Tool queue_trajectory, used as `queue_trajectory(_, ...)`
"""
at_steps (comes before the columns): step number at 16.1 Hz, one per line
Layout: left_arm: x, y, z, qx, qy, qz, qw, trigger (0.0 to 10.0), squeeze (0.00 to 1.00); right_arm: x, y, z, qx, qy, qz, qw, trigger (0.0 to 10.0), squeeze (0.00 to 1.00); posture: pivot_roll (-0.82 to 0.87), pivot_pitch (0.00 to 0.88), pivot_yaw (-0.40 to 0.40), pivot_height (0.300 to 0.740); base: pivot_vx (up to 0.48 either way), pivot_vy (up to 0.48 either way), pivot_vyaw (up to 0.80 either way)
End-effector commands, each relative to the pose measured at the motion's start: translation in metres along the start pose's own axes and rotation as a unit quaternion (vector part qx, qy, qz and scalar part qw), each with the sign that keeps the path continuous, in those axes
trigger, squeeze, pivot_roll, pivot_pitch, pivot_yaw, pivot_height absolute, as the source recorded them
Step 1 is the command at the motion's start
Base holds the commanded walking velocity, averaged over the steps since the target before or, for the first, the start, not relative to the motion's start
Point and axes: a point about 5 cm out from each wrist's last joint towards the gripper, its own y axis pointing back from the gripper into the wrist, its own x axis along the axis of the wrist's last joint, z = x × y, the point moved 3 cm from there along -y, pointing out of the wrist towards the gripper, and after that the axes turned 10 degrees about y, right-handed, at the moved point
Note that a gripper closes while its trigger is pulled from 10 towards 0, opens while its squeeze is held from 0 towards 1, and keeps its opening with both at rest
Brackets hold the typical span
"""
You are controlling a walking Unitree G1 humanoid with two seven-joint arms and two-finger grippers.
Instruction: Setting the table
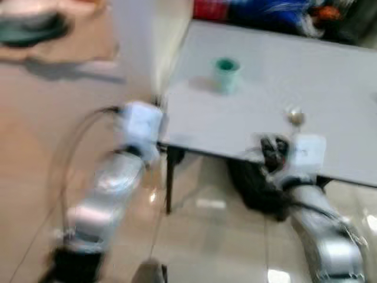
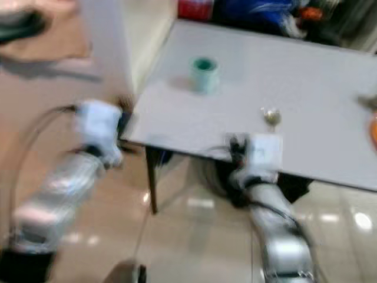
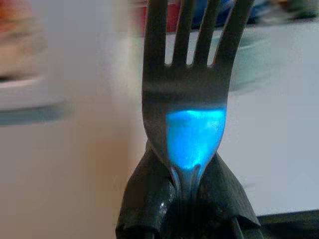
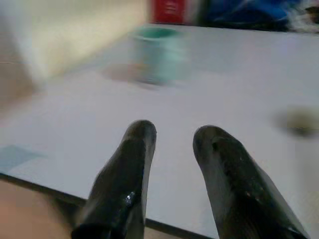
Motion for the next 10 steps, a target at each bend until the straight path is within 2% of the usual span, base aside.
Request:
queue_trajectory(1, 0.005, 0.001, 0.021, -0.038, 0.012, 0.007, 0.999, 10.0, 0.00, 0.000, 0.008, 0.017, -0.024, 0.006, -0.004, 1.000, 10.0, 0.00, 0.03, 0.147, -0.040, 0.740, 0.326, 0.000, -0.69)
queue_trajectory(3, 0.005, -0.003, 0.025, -0.044, 0.012, 0.005, 0.999, 10.0, 0.00, 0.000, 0.007, 0.020, -0.017, 0.012, -0.006, 1.000, 10.0, 0.00, 0.03, 0.150, -0.046, 0.740, 0.302, 0.000, -0.78)
queue_trajectory(6, 0.005, -0.008, 0.026, -0.046, 0.005, 0.006, 0.999, 10.0, 0.00, 0.001, -0.001, 0.021, -0.015, 0.017, 0.002, 1.000, 10.0, 0.00, 0.04, 0.087, -0.041, 0.740, 0.296, 0.000, 0.00)
queue_trajectory(10, 0.010, -0.017, 0.030, -0.056, 0.008, 0.015, 0.998, 10.0, 0.00, 0.005, -0.003, 0.031, -0.035, 0.012, 0.012, 0.999, 10.0, 0.00, 0.03, 0.064, -0.017, 0.740, 0.292, 0.000, 0.00)
